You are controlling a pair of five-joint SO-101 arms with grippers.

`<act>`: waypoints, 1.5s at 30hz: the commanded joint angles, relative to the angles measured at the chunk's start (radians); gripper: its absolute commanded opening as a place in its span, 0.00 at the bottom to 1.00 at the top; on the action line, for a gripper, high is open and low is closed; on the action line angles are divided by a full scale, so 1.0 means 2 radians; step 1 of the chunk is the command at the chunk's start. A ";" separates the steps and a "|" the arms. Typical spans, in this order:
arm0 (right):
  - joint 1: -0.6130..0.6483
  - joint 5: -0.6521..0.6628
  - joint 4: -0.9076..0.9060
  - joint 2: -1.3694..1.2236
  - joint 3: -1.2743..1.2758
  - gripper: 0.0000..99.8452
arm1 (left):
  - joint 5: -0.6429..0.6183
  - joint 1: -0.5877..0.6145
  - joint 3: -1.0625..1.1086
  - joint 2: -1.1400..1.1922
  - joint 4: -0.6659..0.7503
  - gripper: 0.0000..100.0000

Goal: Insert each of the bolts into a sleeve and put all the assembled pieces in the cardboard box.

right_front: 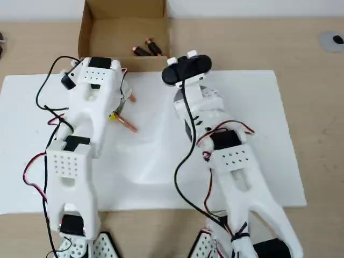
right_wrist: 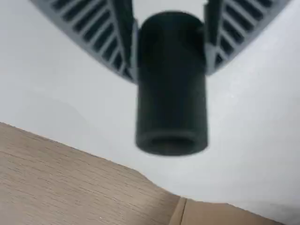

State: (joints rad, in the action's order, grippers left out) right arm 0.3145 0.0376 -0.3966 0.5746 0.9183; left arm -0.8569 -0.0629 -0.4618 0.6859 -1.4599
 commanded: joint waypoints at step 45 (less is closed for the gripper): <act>0.047 0.070 0.454 0.014 0.114 0.01 | 0.418 -0.024 0.636 -0.607 0.531 0.01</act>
State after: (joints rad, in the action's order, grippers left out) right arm 0.3943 0.1695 0.2647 0.5746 1.0779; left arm -0.0545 -0.0997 0.7825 -0.4803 -0.4826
